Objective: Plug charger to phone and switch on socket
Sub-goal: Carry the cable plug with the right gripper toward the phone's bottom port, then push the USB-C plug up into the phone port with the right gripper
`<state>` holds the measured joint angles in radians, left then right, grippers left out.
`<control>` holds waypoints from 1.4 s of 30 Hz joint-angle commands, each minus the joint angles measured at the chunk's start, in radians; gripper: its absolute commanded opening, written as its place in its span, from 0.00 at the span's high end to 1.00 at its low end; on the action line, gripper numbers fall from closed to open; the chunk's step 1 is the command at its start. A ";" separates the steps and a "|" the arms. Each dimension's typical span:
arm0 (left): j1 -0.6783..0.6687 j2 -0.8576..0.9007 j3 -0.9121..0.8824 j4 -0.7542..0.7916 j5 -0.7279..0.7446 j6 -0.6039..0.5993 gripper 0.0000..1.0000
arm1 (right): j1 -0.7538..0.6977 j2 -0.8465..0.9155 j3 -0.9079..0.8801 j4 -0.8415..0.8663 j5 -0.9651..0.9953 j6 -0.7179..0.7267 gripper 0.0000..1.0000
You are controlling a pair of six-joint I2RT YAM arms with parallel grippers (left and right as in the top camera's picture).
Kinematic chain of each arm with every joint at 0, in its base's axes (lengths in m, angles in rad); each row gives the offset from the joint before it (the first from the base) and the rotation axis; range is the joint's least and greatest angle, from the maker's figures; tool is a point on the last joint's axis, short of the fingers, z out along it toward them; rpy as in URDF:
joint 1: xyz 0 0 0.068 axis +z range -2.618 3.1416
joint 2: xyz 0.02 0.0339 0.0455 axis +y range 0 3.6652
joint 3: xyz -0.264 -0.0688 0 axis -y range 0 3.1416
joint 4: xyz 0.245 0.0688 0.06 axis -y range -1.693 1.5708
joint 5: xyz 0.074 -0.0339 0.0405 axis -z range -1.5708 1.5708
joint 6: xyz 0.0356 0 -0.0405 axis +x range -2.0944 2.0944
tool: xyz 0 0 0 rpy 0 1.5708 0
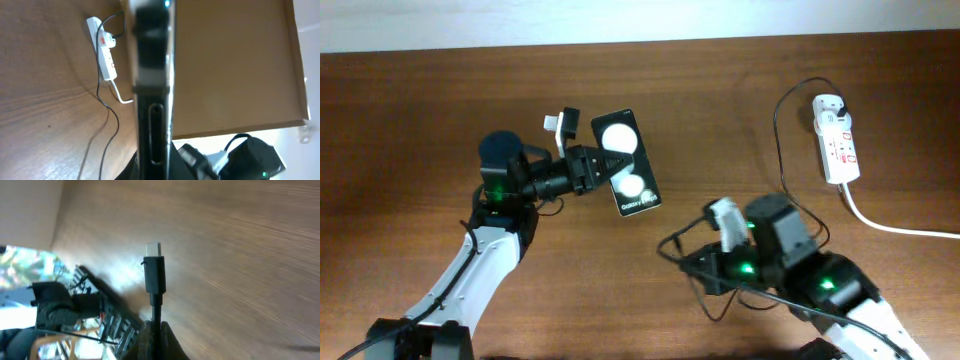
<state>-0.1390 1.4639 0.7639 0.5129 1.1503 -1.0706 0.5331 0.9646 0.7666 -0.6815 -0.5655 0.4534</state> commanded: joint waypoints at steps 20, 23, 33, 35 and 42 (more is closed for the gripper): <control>-0.002 -0.018 0.011 -0.084 0.039 0.100 1.00 | 0.291 0.102 0.085 0.192 0.434 0.106 0.96; -0.002 -0.018 0.011 -0.084 0.042 0.100 1.00 | 0.291 0.102 0.085 0.208 0.386 0.114 0.96; -0.002 -0.018 0.011 -0.084 0.069 0.042 1.00 | 0.291 0.103 0.085 0.211 0.340 0.195 0.96; -0.002 -0.018 0.011 -0.084 0.069 0.042 1.00 | 0.291 0.103 0.085 0.206 0.329 0.195 0.96; 0.038 -0.018 0.011 -0.079 0.137 0.028 1.00 | 0.291 0.102 0.085 0.200 0.314 0.195 0.96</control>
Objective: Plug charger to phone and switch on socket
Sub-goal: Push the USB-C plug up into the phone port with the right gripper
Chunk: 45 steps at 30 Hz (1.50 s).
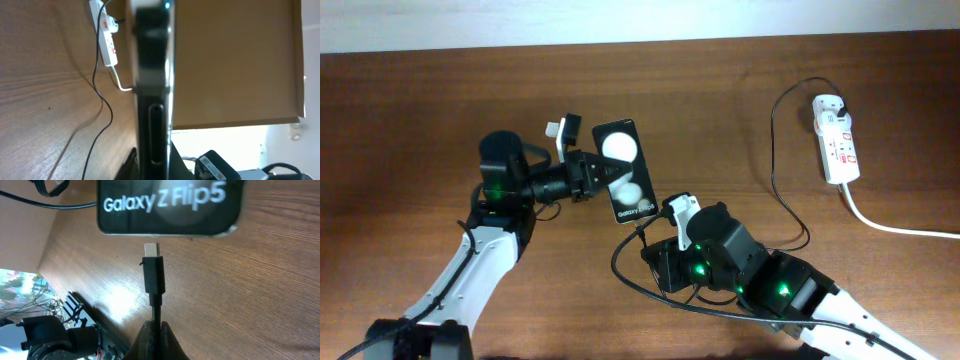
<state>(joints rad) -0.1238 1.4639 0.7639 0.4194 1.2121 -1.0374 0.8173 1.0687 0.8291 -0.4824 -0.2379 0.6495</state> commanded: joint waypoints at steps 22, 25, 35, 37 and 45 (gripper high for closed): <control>0.033 -0.018 0.011 0.013 0.068 0.021 1.00 | 0.006 -0.002 0.023 0.037 -0.018 0.022 0.96; 0.033 -0.018 0.011 0.013 0.068 0.021 1.00 | 0.006 -0.002 0.023 0.038 -0.013 0.022 0.96; 0.033 -0.018 0.011 0.013 0.087 0.021 1.00 | 0.006 0.016 0.023 0.093 -0.012 0.021 0.96; 0.033 -0.018 0.011 0.013 0.109 0.021 1.00 | 0.006 0.046 0.023 0.103 0.015 0.021 0.96; 0.032 -0.018 0.010 0.013 0.257 0.124 1.00 | 0.006 0.057 0.023 0.254 0.093 -0.083 0.96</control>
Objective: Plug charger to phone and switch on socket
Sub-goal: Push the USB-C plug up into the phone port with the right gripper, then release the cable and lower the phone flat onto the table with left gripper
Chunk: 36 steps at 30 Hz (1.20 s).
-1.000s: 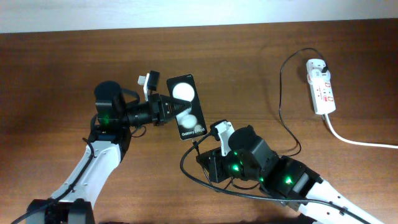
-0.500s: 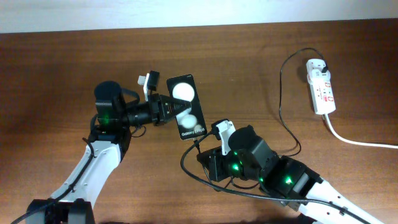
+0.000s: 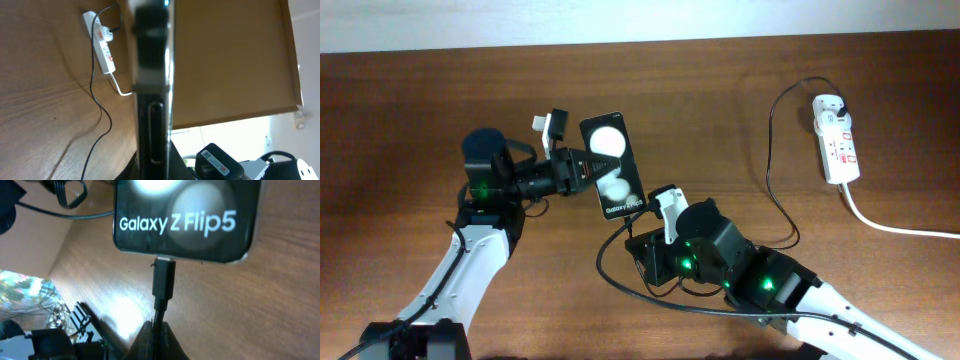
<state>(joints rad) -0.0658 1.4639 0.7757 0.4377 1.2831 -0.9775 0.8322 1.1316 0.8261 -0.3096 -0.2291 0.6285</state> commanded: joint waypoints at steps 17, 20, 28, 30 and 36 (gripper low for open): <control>-0.083 -0.018 -0.009 -0.013 0.014 0.078 1.00 | -0.042 -0.439 0.092 -0.396 0.221 -0.206 0.30; -0.199 -0.017 -0.009 -0.013 -0.254 0.087 0.98 | -0.042 -0.639 0.092 -0.520 0.235 -0.205 0.19; -0.296 0.231 0.101 -0.109 -0.469 0.229 1.00 | -0.042 -0.744 0.092 -0.645 0.279 -0.203 0.08; -0.296 0.378 0.252 -0.316 -0.466 0.351 1.00 | -0.042 -0.744 0.092 -0.646 0.322 -0.203 0.04; -0.295 0.652 0.517 -0.665 -0.500 0.453 0.98 | -0.042 -0.744 0.092 -0.738 0.407 -0.206 0.01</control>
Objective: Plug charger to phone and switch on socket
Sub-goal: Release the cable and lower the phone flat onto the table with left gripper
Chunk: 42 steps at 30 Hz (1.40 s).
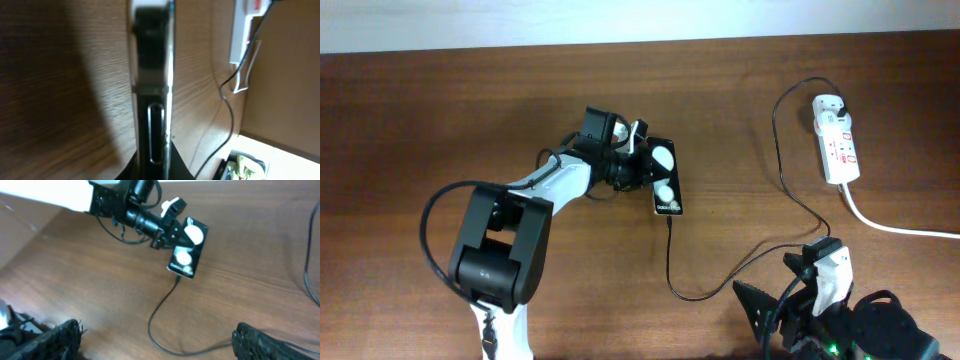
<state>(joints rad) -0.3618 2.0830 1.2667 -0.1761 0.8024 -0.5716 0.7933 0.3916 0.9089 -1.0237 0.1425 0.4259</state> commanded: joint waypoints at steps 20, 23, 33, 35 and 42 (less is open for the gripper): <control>0.001 0.049 0.026 -0.456 -0.450 0.121 0.01 | -0.003 -0.004 0.010 -0.130 -0.008 0.001 0.01; 0.001 0.049 0.026 -0.478 -0.539 0.121 0.01 | -0.003 -0.004 0.010 -0.127 -0.065 0.001 0.01; 0.134 -0.238 0.096 -0.800 -0.683 0.314 0.01 | -0.003 -0.004 0.004 -0.059 -0.326 0.001 0.01; 0.134 -0.404 0.096 -0.829 -0.699 0.343 0.01 | -0.003 -0.003 -0.025 -0.024 -0.277 0.001 0.07; 0.133 -0.969 0.082 -0.927 -0.811 0.362 0.01 | -0.003 0.078 -0.156 0.011 0.012 0.338 0.36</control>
<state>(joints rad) -0.2287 1.2583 1.3582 -1.0744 0.0860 -0.2272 0.7933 0.4259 0.7807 -1.0161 0.0124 0.5777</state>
